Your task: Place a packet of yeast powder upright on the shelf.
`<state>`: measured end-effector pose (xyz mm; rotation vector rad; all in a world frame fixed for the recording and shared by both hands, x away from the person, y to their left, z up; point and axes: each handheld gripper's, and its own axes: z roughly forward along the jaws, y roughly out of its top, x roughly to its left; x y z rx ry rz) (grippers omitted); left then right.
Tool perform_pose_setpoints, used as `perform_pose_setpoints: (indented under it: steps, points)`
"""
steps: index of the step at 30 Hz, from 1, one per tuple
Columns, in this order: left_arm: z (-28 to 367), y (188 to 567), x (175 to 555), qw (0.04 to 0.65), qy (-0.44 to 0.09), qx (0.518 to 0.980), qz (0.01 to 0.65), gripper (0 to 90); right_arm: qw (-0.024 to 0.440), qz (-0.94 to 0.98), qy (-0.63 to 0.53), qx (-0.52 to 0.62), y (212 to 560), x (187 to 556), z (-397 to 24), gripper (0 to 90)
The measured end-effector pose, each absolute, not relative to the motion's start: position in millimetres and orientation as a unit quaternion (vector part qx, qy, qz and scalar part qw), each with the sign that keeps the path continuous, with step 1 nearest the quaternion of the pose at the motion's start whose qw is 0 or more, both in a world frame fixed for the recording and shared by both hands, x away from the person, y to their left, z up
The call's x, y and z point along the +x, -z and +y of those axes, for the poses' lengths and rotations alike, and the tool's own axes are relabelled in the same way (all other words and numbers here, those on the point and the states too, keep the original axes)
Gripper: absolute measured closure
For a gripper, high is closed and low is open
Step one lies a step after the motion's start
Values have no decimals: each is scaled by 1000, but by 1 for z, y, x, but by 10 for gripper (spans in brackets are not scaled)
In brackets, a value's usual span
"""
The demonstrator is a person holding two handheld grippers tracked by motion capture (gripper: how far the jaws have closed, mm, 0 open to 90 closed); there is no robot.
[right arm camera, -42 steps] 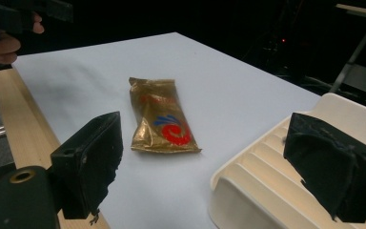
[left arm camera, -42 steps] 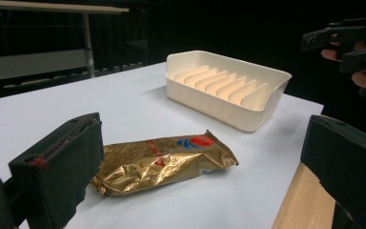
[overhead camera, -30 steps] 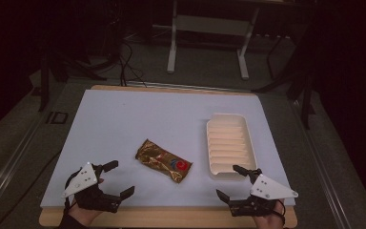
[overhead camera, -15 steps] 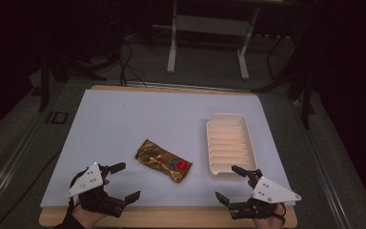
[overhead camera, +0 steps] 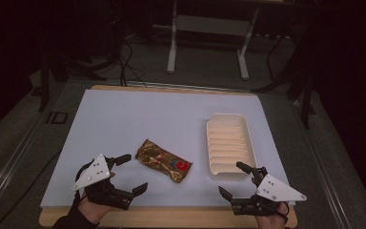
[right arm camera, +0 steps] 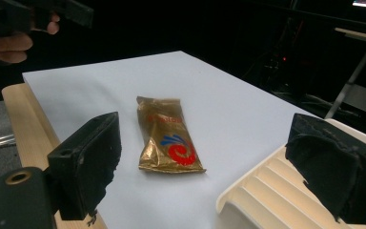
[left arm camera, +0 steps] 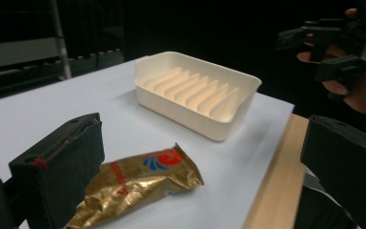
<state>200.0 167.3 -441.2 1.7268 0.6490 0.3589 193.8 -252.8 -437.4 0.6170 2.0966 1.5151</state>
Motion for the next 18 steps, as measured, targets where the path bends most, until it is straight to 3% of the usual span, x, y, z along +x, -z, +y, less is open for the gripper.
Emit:
perform_pose_setpoints:
  steps: [18]
  points:
    - [166,450,250,571,-169,732,331,17,240,770,-551,217,437,191,-244,104]
